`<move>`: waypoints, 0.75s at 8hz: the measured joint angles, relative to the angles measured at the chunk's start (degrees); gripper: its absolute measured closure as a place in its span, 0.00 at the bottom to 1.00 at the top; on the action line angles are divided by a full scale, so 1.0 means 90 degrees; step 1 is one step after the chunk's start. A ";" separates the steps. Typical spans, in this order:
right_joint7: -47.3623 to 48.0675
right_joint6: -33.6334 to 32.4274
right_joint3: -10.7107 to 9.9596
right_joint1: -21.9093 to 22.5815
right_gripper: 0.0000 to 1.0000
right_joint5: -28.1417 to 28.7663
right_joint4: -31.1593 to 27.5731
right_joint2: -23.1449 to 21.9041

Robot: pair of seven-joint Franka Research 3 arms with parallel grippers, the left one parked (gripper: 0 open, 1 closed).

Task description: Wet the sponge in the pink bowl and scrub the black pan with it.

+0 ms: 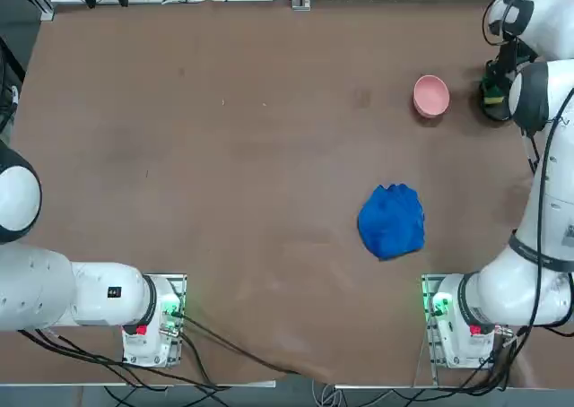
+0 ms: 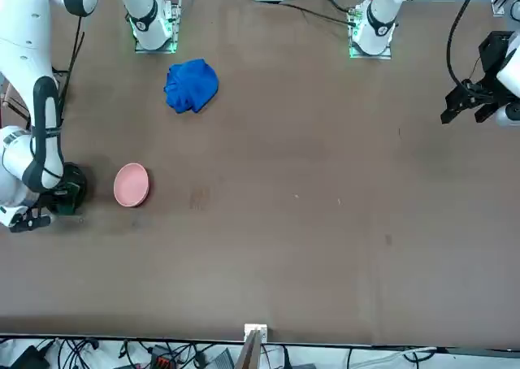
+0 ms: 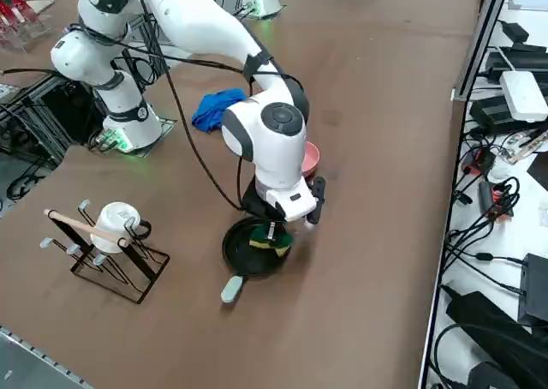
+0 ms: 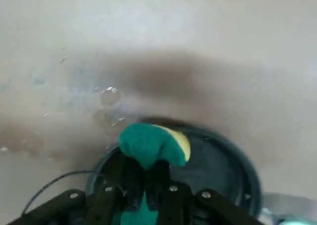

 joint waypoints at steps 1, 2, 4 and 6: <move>-0.0100 -0.0349 -0.0002 -0.0009 0.93 0.0026 0.0030 -0.0007; -0.0326 -0.0652 -0.0009 -0.0051 0.93 0.0042 0.0037 -0.0010; -0.1006 -0.0958 -0.0030 -0.0367 0.93 0.0052 0.0035 -0.0009; -0.1500 -0.0961 -0.0031 -0.0722 0.93 0.0046 0.0038 -0.0009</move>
